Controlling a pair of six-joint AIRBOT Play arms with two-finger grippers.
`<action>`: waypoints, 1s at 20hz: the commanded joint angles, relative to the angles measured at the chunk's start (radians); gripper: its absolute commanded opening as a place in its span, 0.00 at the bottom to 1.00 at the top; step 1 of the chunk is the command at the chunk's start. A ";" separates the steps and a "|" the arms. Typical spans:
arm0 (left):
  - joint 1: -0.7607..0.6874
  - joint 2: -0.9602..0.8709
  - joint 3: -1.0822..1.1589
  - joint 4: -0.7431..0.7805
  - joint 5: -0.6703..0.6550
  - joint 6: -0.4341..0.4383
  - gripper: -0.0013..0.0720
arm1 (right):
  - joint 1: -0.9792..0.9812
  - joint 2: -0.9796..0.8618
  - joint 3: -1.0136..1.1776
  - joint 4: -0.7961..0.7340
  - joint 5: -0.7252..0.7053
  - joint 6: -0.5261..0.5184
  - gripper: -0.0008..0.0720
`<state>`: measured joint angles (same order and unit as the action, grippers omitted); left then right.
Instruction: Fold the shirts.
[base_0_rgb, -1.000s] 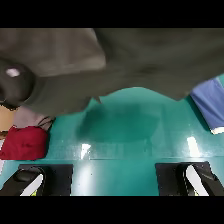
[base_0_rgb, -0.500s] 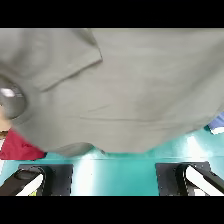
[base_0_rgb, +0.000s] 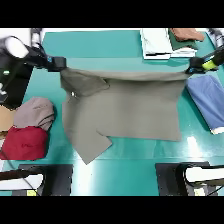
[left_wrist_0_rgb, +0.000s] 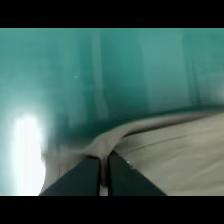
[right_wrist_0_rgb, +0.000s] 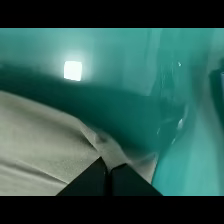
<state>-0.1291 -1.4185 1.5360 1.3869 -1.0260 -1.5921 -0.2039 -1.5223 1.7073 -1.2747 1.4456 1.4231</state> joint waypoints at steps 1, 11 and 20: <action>0.023 -0.147 -0.008 -0.053 0.106 -0.003 0.05 | 0.009 -0.151 -0.007 0.048 -0.113 0.000 0.03; 0.127 -0.158 -0.116 -0.221 -0.052 0.179 0.05 | 0.010 -0.093 -0.166 0.008 -0.148 -0.052 0.03; 0.144 -0.067 -0.197 -0.161 -0.200 0.119 0.68 | -0.002 -0.004 -0.286 0.165 -0.148 -0.063 0.53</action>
<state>0.0074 -1.5349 1.3605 1.1805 -1.1267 -1.4578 -0.1989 -1.5730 1.4391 -1.1580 1.2686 1.3708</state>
